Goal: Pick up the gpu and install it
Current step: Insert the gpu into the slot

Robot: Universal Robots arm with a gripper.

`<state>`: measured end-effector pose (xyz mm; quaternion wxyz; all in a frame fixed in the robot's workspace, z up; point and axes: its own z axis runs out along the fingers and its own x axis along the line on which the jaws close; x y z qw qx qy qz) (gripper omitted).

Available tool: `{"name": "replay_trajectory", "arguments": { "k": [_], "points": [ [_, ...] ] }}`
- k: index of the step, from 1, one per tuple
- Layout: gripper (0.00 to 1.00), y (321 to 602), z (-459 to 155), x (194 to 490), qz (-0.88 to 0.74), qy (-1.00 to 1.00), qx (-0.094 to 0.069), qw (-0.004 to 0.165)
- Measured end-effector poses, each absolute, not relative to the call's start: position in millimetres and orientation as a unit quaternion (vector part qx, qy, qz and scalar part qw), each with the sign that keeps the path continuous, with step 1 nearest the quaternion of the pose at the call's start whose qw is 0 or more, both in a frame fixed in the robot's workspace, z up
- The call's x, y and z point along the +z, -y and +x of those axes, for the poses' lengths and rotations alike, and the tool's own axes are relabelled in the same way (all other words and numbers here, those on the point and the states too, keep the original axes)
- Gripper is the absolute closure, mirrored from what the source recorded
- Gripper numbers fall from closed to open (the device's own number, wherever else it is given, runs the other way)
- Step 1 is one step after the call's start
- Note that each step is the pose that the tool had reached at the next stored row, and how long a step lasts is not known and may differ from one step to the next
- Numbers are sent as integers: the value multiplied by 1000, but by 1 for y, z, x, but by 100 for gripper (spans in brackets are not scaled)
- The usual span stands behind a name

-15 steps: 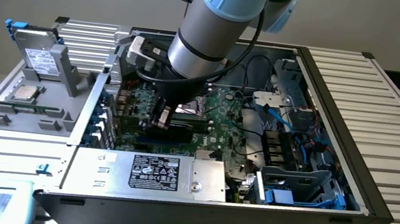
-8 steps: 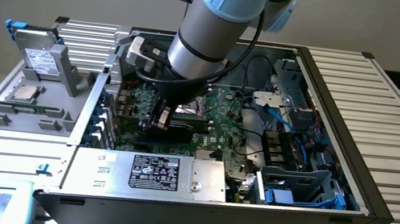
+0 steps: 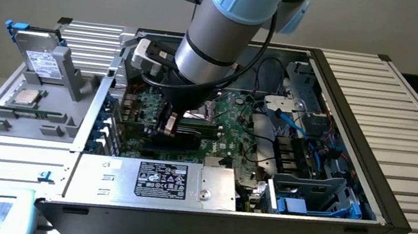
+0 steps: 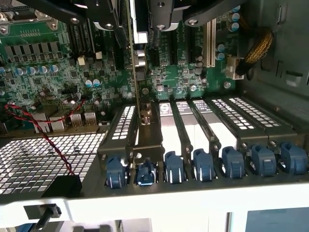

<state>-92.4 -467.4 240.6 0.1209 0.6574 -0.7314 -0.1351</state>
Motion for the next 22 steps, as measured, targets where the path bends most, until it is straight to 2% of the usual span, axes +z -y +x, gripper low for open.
{"name": "replay_trajectory", "arguments": {
  "k": [22],
  "points": [
    [72,468,-93,238,656,732,-136,123]
  ]
}}
